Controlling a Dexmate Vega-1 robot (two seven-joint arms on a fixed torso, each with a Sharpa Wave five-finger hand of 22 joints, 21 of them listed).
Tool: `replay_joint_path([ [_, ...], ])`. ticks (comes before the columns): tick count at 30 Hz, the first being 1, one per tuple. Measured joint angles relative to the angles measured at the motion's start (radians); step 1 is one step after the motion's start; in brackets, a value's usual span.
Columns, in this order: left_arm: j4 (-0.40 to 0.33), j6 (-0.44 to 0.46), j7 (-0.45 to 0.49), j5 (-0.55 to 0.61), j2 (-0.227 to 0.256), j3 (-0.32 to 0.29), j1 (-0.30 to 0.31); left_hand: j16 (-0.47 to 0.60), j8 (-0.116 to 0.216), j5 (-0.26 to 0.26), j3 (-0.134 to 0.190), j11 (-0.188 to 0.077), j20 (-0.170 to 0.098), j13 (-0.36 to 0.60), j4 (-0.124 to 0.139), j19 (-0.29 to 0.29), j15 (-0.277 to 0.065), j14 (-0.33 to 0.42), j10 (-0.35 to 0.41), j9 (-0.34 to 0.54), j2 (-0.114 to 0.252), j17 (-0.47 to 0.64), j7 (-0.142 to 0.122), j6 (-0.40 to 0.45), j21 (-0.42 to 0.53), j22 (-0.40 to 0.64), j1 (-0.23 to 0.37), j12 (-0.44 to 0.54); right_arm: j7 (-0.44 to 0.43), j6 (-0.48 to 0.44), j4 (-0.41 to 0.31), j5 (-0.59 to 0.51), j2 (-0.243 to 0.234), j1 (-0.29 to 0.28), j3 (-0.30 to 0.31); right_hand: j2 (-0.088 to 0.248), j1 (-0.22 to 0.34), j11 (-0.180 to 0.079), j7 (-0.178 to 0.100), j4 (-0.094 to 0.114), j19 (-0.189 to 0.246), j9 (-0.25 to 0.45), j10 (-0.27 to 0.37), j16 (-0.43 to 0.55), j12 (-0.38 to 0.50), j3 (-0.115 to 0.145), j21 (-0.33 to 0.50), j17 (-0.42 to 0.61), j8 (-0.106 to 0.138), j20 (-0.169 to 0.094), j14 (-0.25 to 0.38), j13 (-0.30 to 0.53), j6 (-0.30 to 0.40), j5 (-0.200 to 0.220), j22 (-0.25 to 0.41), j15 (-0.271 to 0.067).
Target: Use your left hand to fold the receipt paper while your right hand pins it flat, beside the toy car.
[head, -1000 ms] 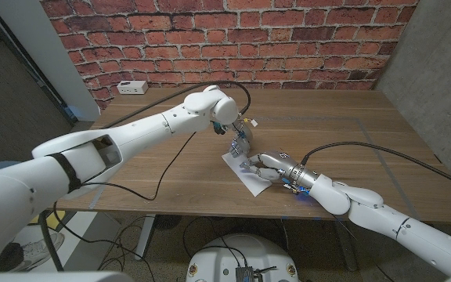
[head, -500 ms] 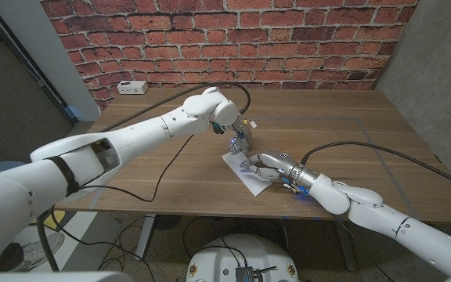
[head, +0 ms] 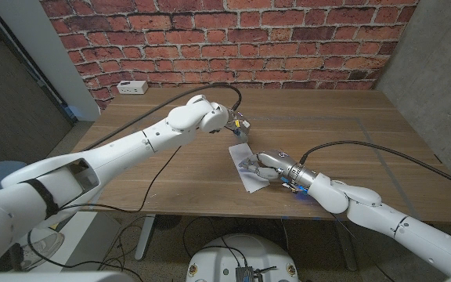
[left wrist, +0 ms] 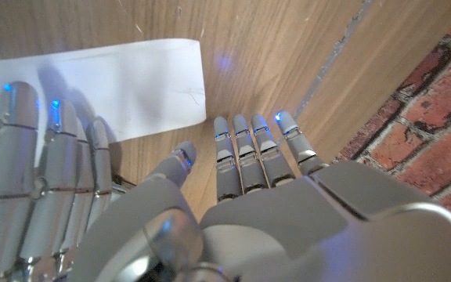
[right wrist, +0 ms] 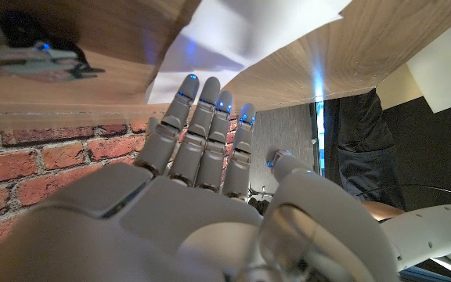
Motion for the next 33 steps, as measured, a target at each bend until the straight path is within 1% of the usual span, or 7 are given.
replay_joint_path([
  [6,-0.073,0.041,0.128,0.065,0.03,-0.071,0.09,0.0,-0.005,0.0,-0.009,-0.011,0.002,-0.01,-0.009,-0.009,-0.001,-0.021,-0.057,-0.01,-0.007,0.0,-0.026,-0.087,-0.008,0.0,0.007,-0.005,0.002,-0.002,-0.003,-0.001,0.001,0.001,-0.001,0.0,0.0,0.0,0.0,-0.003,0.0,0.0,0.0,0.0,0.0,0.003,0.0,0.0,0.0,0.0,0.0,0.0,0.0,0.0,0.0,0.0],
  [11,-0.109,0.068,0.209,0.093,0.042,-0.119,0.147,0.0,-0.005,0.0,-0.022,-0.019,0.006,-0.019,-0.014,-0.013,0.004,-0.059,-0.102,-0.022,-0.007,0.0,-0.035,-0.16,-0.016,0.0,0.007,-0.005,0.001,0.001,-0.008,0.005,0.001,0.001,0.0,0.0,0.0,-0.001,0.0,-0.003,0.0,0.0,-0.001,0.0,-0.009,0.003,0.0,0.0,-0.004,0.0,-0.001,0.0,0.0,0.0,0.0,-0.001],
  [16,-0.122,0.087,0.262,0.096,0.046,-0.142,0.171,0.0,-0.005,0.0,-0.028,-0.015,0.007,-0.021,-0.011,-0.014,0.005,-0.069,-0.106,-0.026,-0.007,0.0,-0.037,-0.18,-0.016,0.0,0.007,-0.005,-0.008,0.015,-0.009,0.016,0.005,-0.004,0.01,0.001,0.015,-0.014,-0.014,-0.016,-0.011,0.0,-0.036,-0.015,-0.022,0.011,0.0,0.005,-0.008,0.004,-0.037,0.0,-0.022,0.0,0.0,-0.003],
  [23,-0.151,0.109,0.323,0.064,0.057,-0.201,0.229,0.0,-0.005,0.0,-0.032,-0.01,0.007,-0.024,-0.007,-0.014,0.005,-0.069,-0.111,-0.028,-0.007,0.0,-0.037,-0.19,-0.023,0.0,0.007,-0.005,-0.076,0.116,0.028,0.063,0.035,-0.018,0.042,0.001,0.041,-0.014,-0.018,-0.043,-0.018,0.002,-0.055,-0.016,-0.025,0.022,0.0,0.009,-0.008,0.007,-0.053,0.005,-0.037,0.0,0.0,-0.009],
  [26,-0.151,0.113,0.342,0.041,0.057,-0.201,0.229,0.0,-0.001,0.0,-0.032,-0.01,0.007,-0.026,-0.007,-0.014,0.01,-0.074,-0.111,-0.033,-0.007,0.0,-0.037,-0.19,-0.023,0.0,0.007,0.0,-0.076,0.116,0.051,0.063,0.056,-0.024,0.058,0.002,0.05,-0.022,-0.033,-0.054,-0.039,0.002,-0.081,-0.025,-0.029,0.025,-0.002,0.012,-0.008,0.009,-0.08,0.005,-0.051,0.0,0.0,-0.01],
  [27,-0.163,0.116,0.357,0.022,0.065,-0.246,0.268,0.0,0.0,0.0,-0.032,-0.01,0.007,-0.027,-0.007,-0.014,0.01,-0.074,-0.111,-0.033,-0.007,0.0,-0.037,-0.19,-0.023,0.0,0.006,0.0,-0.16,0.234,0.064,0.096,0.068,-0.026,0.068,-0.003,0.055,-0.027,-0.037,-0.061,-0.052,0.002,-0.099,-0.032,-0.033,0.025,-0.007,0.013,-0.012,0.008,-0.097,0.005,-0.063,0.0,0.0,-0.011],
  [33,-0.17,0.12,0.413,-0.062,0.074,-0.293,0.305,0.006,0.0,0.0,-0.042,0.005,0.015,-0.032,0.002,-0.017,0.018,-0.081,-0.126,-0.037,-0.02,0.0,-0.026,-0.212,-0.023,0.0,-0.007,0.0,-0.21,0.326,0.104,0.129,0.119,-0.041,0.111,-0.009,0.062,-0.044,-0.057,-0.083,-0.14,0.002,-0.219,-0.082,-0.043,0.016,-0.041,0.011,-0.019,0.018,-0.218,0.005,-0.141,0.0,-0.005,-0.016],
])
